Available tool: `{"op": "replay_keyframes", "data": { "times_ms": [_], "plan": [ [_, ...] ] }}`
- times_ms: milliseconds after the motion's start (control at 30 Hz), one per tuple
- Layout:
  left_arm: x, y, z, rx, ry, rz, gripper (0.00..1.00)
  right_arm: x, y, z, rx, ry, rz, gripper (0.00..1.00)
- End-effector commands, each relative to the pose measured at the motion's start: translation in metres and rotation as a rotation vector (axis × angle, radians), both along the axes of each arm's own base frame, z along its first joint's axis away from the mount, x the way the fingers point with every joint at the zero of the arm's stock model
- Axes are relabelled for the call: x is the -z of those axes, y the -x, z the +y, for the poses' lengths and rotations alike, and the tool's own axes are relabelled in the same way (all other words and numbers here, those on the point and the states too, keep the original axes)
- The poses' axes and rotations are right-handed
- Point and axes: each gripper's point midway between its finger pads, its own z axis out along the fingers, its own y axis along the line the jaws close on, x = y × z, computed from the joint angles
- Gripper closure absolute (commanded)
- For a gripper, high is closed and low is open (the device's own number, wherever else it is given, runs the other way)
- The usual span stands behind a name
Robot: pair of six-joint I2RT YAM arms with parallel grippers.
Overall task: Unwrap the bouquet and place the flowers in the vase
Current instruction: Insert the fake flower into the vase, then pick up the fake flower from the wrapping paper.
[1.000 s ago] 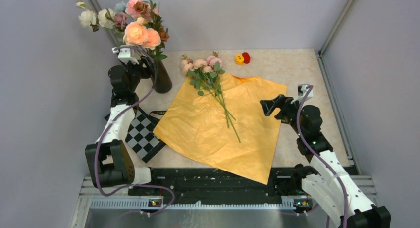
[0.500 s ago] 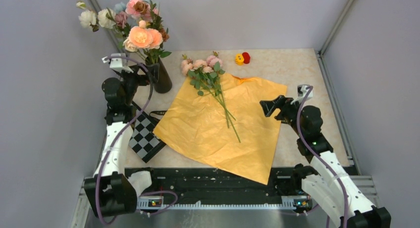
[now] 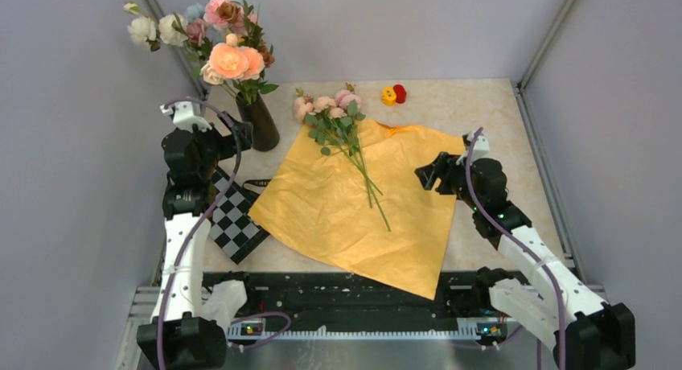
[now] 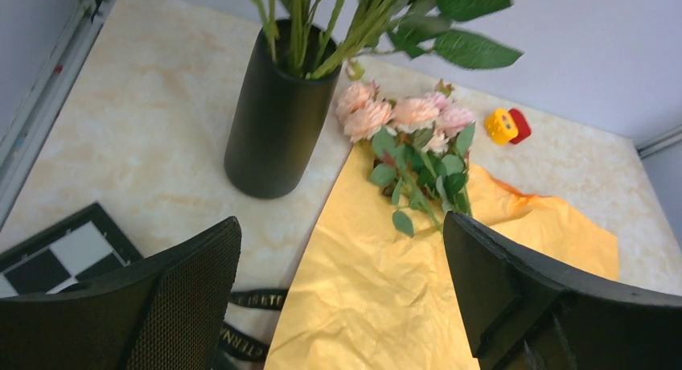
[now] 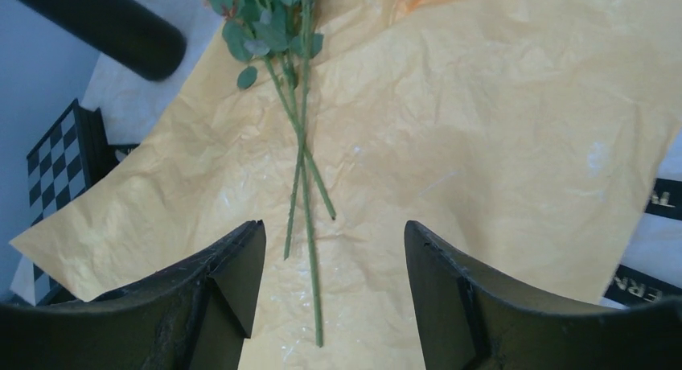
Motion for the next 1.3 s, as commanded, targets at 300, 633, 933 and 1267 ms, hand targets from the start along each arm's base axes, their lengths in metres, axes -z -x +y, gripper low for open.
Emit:
{"op": "replay_keyframes", "data": {
  "times_ms": [300,633,933,1267],
  "plan": [
    [0.037,0.011,0.010,-0.038,-0.064,0.134,0.01,0.038,0.004,0.100,-0.096,0.078,0.214,0.51],
    [0.037,0.019,0.012,-0.057,-0.137,0.144,0.01,0.076,0.000,0.160,-0.189,0.063,0.323,0.59],
    [0.038,0.019,0.002,-0.024,-0.150,0.140,0.01,0.102,-0.013,0.175,-0.193,0.092,0.369,0.63],
    [0.039,0.018,0.001,-0.021,-0.153,0.144,0.01,0.126,-0.014,0.173,-0.174,0.123,0.412,0.68]
  ]
}}
